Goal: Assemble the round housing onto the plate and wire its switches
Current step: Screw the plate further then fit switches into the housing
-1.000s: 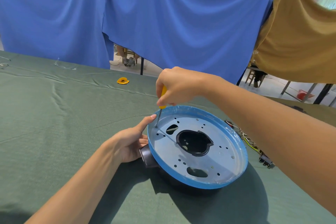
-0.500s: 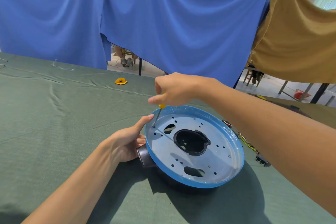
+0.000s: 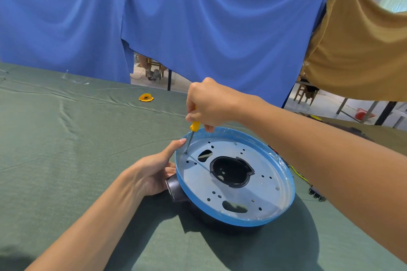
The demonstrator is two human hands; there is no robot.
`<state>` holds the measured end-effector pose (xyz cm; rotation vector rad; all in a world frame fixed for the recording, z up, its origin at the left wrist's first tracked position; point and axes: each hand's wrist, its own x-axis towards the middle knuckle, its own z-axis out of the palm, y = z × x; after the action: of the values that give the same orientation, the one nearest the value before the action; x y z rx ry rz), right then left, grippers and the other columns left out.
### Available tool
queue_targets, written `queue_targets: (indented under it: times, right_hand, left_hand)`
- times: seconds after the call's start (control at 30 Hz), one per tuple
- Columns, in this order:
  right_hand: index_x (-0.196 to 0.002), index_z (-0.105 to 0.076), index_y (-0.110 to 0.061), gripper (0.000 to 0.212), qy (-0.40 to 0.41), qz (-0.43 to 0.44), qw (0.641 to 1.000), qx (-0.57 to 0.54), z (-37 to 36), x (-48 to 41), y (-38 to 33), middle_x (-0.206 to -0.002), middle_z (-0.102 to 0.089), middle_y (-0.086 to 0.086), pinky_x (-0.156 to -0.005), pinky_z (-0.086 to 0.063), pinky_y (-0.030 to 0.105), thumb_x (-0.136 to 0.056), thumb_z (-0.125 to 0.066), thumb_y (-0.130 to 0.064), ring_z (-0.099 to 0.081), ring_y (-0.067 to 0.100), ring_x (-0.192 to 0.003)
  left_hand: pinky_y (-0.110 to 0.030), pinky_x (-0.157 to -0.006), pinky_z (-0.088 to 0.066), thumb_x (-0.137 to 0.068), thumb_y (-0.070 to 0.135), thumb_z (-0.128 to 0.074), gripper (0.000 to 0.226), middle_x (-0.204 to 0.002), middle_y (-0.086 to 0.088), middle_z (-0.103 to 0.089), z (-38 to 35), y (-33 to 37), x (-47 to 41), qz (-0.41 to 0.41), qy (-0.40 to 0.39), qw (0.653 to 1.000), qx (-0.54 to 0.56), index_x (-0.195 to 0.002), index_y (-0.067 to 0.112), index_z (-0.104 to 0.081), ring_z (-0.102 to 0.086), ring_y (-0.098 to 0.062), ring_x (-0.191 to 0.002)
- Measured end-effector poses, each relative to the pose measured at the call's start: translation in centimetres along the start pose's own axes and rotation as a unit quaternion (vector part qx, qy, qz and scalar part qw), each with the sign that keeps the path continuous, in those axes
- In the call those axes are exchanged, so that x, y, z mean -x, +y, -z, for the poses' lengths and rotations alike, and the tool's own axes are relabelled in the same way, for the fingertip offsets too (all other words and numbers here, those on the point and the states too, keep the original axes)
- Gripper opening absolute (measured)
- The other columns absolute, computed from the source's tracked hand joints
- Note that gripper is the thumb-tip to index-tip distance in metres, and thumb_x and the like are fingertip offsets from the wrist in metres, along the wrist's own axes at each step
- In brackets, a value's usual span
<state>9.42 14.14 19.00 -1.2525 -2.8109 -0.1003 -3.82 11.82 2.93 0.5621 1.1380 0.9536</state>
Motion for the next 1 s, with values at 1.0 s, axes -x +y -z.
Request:
queue_targets:
  times: [1.0]
  right_hand:
    - [-0.076, -0.069, -0.013, 0.027, -0.107, -0.027, 0.978, 0.180, -0.2, -2.0, -1.5, -0.063, -0.058, -0.004, -0.026, -0.028, 0.016, -0.085, -0.070, -0.038, -0.048, 0.010, -0.052]
  left_hand:
    - [-0.045, -0.062, -0.062, -0.047, 0.049, -0.086, 0.077, -0.084, -0.022, -0.073, 0.3, 0.0, -0.9, 0.001, -0.013, 1.000, -0.018, -0.095, -0.007, -0.066, -0.072, -0.033, -0.068]
